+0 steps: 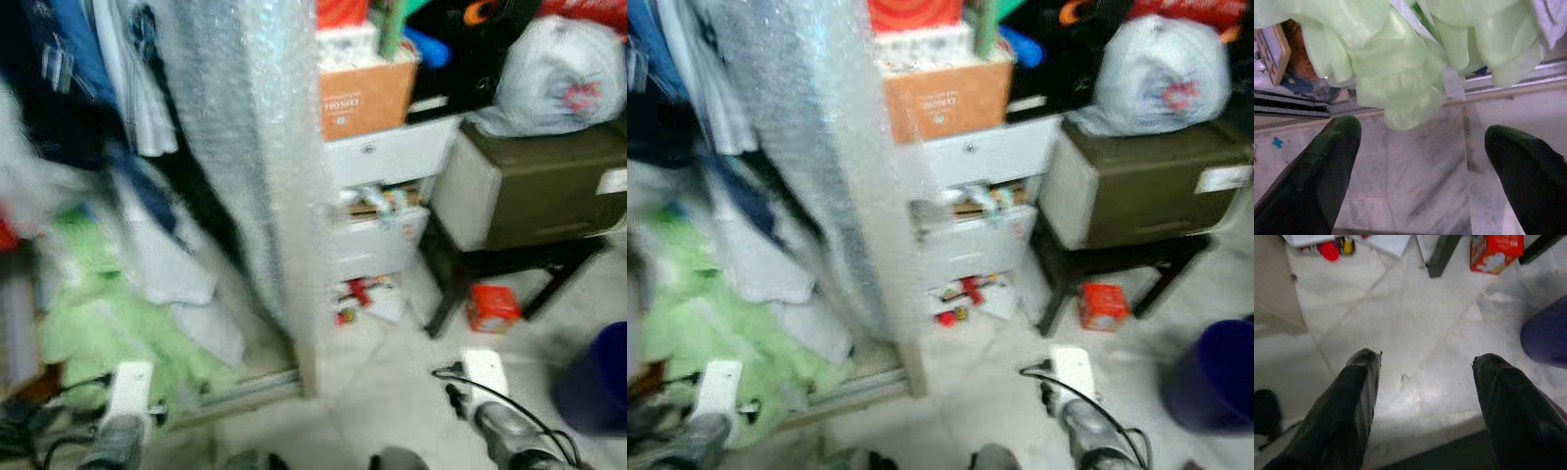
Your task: Clean up the room
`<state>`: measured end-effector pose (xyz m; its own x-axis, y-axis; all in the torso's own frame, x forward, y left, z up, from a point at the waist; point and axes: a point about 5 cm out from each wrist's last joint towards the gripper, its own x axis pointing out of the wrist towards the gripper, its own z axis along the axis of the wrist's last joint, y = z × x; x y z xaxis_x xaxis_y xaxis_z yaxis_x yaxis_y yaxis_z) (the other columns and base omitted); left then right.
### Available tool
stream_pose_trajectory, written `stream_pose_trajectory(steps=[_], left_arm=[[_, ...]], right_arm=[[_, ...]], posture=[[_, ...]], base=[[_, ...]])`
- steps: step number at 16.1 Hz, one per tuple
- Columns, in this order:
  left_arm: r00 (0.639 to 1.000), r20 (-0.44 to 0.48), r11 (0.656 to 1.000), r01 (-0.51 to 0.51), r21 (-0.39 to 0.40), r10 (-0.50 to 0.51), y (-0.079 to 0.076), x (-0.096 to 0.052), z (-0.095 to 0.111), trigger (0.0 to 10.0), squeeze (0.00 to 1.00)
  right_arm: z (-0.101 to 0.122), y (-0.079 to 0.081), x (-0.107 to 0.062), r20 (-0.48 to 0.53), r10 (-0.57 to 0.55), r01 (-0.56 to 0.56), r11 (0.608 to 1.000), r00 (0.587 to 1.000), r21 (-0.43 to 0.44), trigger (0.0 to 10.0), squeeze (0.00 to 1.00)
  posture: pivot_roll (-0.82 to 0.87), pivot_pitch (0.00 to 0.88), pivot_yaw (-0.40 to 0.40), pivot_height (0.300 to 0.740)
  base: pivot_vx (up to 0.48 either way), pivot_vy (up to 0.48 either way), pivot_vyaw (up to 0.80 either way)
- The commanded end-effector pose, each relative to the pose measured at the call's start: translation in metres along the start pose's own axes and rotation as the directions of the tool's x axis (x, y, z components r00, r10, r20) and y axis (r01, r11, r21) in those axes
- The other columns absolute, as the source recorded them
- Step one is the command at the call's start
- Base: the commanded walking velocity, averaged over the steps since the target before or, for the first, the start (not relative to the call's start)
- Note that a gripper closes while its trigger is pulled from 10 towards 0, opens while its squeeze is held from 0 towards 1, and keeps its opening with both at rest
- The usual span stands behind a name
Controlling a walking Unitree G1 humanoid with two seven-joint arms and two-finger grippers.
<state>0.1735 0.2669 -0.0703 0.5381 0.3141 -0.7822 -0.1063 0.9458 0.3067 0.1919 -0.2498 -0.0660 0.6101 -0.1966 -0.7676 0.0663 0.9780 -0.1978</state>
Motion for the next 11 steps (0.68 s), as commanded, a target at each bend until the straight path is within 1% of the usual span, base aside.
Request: stream_pose_trajectory(steps=[1, 5, 11], left_arm=[[1.000, -0.005, 1.000, -0.015, 0.014, 0.015, 0.0066, 0.0002, 0.0003, 10.0, 0.00], [1.000, -0.005, 1.000, -0.012, 0.016, 0.012, 0.0049, 0.0004, 0.0011, 10.0, 0.00], [1.000, -0.011, 1.000, -0.016, 0.015, 0.016, 0.0061, 0.0001, -0.0011, 10.0, 0.00]], right_arm=[[0.0043, 0.0077, 0.0011, 0.013, 0.019, -0.019, 1.000, 1.000, -0.001, 10.0, 0.00], [0.0036, 0.0107, 0.0010, 0.014, 0.025, -0.025, 1.000, 1.000, -0.008, 10.0, 0.00], [0.0050, 0.0089, 0.0012, 0.016, 0.023, -0.023, 1.000, 1.000, -0.015, 10.0, 0.00]], posture=[[-0.10, 0.000, 0.050, 0.740], [-0.10, 0.000, 0.049, 0.740], [-0.10, 0.000, 0.046, 0.740]], base=[[0.000, 0.439, 0.00], [0.000, 0.437, 0.00], [0.000, 0.438, 0.00]])
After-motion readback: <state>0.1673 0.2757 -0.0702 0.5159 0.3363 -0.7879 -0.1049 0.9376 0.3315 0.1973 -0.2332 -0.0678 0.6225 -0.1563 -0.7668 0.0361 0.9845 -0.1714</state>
